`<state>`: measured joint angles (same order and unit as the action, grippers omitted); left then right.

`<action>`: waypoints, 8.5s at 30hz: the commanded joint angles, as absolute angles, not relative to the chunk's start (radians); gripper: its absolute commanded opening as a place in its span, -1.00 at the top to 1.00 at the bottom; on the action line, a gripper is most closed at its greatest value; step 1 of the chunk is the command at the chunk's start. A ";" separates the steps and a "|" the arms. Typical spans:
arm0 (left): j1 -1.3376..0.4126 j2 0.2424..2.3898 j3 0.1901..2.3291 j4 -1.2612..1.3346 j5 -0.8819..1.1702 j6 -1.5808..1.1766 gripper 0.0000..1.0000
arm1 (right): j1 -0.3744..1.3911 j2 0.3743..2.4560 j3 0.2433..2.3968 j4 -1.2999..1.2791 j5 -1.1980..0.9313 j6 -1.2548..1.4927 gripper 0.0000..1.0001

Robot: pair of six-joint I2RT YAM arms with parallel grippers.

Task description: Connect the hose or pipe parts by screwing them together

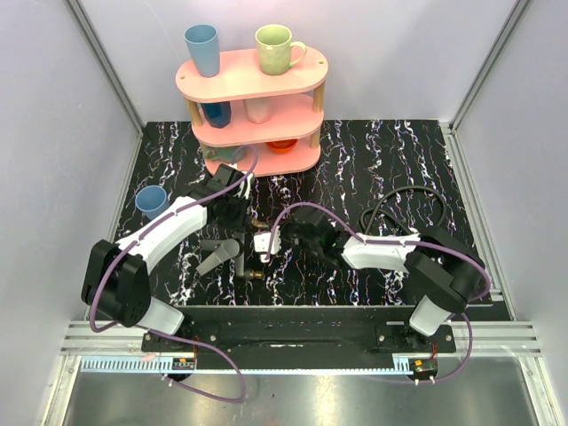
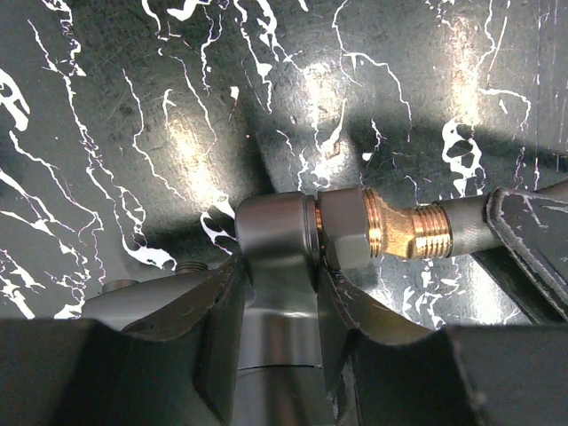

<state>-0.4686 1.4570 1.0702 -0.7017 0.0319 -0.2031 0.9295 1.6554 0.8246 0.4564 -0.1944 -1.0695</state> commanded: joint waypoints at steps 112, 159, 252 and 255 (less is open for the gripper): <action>-0.500 1.325 0.908 -0.393 0.284 -0.351 1.00 | 0.641 1.545 0.825 0.661 -0.417 0.613 -0.32; -0.434 1.462 0.989 -0.508 0.479 -0.319 1.00 | 0.919 1.532 0.844 0.231 -0.215 -0.962 0.00; -0.466 1.382 0.882 -0.295 0.382 -0.480 1.00 | 0.771 1.284 0.793 0.071 -0.430 -0.817 -0.55; -0.465 1.397 0.888 -0.291 0.391 -0.488 1.00 | 0.779 1.311 0.811 0.066 -0.428 -0.860 -0.54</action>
